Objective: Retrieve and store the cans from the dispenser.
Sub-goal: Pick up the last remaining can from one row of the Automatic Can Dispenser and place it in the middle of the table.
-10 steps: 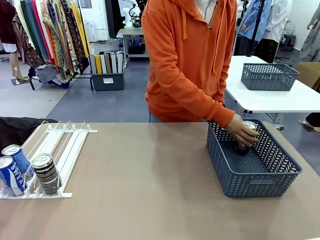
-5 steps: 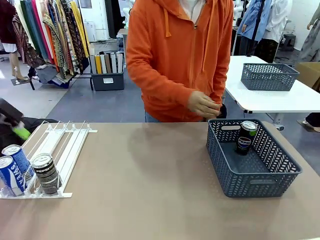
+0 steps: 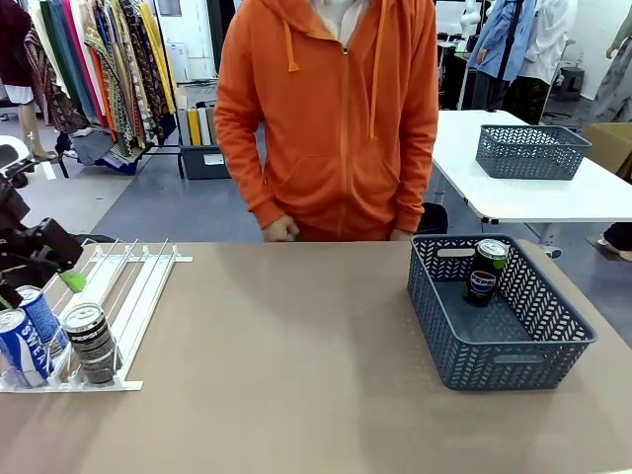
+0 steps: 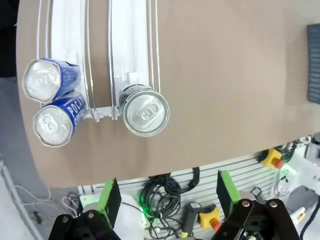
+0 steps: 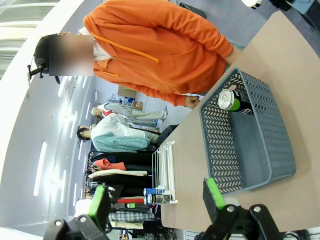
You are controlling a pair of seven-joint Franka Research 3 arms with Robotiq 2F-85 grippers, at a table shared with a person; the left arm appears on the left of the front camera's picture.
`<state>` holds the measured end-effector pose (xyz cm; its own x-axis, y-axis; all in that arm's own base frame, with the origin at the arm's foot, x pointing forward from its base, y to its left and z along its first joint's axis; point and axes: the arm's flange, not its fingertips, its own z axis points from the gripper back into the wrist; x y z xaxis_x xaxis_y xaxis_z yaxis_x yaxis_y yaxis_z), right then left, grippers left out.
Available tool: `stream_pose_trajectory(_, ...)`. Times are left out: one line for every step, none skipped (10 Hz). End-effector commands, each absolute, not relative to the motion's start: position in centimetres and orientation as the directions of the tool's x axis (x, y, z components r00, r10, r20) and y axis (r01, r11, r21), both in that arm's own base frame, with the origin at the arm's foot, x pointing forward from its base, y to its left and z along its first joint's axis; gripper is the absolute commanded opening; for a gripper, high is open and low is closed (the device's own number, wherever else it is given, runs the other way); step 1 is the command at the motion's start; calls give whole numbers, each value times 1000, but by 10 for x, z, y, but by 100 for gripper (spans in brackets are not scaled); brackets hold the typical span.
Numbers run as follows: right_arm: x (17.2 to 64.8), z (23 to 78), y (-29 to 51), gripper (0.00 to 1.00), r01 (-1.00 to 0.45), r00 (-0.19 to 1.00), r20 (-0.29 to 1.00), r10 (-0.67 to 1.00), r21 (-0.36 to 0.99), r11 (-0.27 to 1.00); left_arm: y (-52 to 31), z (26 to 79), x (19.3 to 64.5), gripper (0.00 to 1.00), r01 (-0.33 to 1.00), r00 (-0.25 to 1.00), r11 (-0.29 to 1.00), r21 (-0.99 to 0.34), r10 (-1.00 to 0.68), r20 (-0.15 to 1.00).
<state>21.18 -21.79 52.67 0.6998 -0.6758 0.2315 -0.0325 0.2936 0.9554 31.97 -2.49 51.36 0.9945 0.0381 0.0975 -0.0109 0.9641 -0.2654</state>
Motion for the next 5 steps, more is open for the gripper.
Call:
stream_pose_trajectory(213, 528, -218, 100, -67, 691, 250, -678, 956, 285, -27, 510, 323, 100, -19, 994, 967, -253, 46, 97)
stream_pose_trajectory(213, 528, -218, 100, -67, 691, 250, -678, 956, 285, -30, 497, 337, 100, -32, 987, 938, -346, 84, 136)
stream_pose_trajectory(213, 528, -218, 100, -67, 691, 250, -678, 956, 285, -29, 488, 341, 100, -32, 990, 941, -337, 77, 121)
stream_pose_trajectory(213, 528, -218, 100, -67, 691, 250, -678, 956, 285, -29, 480, 348, 100, -47, 990, 947, -318, 87, 112)
stream_pose_trajectory(213, 528, -218, 100, -67, 691, 250, -678, 956, 285, -30, 472, 354, 100, -55, 991, 952, -302, 89, 97)
